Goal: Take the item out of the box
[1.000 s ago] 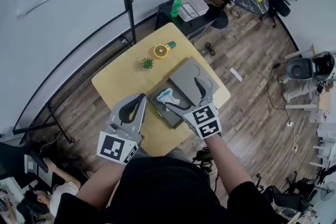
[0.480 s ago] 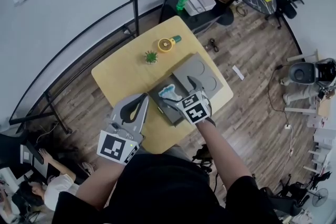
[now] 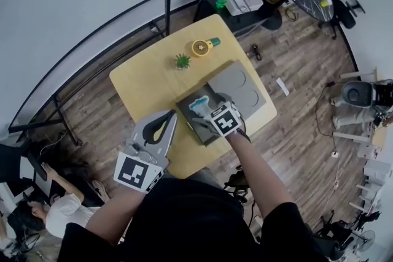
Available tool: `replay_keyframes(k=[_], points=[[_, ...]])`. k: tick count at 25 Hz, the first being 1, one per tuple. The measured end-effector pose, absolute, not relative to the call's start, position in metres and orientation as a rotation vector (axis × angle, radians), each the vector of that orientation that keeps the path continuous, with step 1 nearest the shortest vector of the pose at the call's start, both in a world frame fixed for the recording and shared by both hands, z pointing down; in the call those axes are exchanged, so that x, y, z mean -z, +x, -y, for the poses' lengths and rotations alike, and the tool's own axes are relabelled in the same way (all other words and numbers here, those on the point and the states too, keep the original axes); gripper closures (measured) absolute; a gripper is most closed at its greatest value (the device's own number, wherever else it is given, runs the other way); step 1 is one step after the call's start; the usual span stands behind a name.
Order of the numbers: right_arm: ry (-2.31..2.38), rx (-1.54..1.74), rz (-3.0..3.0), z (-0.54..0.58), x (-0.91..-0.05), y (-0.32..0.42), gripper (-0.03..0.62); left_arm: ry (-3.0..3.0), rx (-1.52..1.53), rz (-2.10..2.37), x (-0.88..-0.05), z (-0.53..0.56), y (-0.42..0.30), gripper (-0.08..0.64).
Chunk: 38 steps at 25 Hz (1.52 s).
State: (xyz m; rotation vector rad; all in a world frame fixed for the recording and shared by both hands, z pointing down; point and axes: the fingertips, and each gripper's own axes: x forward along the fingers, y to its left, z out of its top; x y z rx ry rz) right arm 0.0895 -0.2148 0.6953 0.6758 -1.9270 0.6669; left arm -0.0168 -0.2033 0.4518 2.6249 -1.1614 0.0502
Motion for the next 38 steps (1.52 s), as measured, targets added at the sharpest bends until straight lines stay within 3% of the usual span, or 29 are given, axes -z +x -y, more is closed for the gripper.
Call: replay_keyframes(k=[27, 34, 38], points=[[0.581, -0.796, 1.609, 0.191, -0.785, 0.106, 0.118, 2.514, -0.133, 1.169, -0.485, 0.175, -0.043, 0.561], [0.562, -0.815, 1.568, 0.184, -0.796, 0.104, 0.189, 2.502, -0.140, 1.163, -0.488, 0.174, -0.047, 0.561], [0.572, -0.790, 1.581, 0.189, -0.797, 0.102, 0.284, 2.500, -0.140, 1.165, -0.490, 0.175, -0.050, 0.561]])
